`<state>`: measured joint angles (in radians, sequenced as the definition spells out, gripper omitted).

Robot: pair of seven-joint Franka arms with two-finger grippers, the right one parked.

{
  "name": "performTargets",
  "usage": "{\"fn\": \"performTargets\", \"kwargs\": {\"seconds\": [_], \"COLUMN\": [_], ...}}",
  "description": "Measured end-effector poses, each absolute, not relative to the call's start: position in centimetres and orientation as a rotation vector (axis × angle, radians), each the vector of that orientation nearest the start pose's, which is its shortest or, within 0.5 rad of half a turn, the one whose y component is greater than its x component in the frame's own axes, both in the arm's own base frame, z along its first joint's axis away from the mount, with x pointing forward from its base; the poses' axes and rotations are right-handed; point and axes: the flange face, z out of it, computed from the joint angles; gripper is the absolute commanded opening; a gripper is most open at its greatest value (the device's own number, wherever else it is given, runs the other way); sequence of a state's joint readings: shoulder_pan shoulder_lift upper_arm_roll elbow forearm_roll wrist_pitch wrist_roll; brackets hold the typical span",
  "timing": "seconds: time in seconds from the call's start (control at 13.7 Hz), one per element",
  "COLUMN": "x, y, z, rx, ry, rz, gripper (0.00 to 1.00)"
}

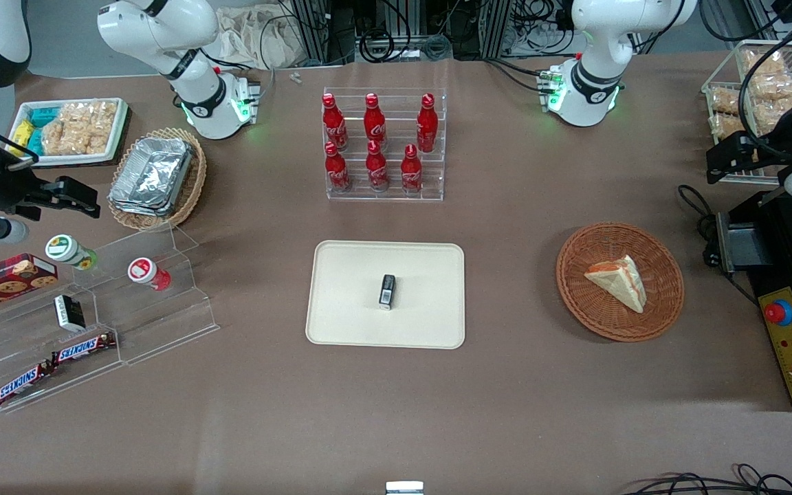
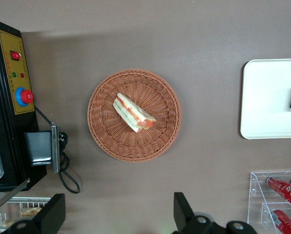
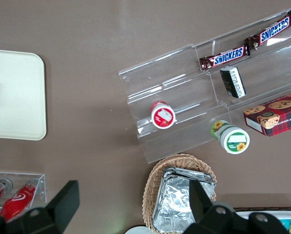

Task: Place sandwich from basket to tray
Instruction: 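Move the left gripper from rest toward the wicker basket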

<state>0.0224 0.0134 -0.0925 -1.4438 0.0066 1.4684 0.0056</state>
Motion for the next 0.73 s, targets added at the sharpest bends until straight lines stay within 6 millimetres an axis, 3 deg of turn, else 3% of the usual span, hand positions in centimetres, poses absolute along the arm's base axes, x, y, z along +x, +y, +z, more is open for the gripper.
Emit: {"fn": "performTargets", "kwargs": {"seconds": [0.44,0.73], "x": [54.7,54.8], "y": [-3.8,-3.7], "z": [66.6,65.3], "rx": [-3.139,-3.150], "ry": [0.112,0.026], "rz": [-0.012,0.039], "gripper": [1.00,1.00]}}
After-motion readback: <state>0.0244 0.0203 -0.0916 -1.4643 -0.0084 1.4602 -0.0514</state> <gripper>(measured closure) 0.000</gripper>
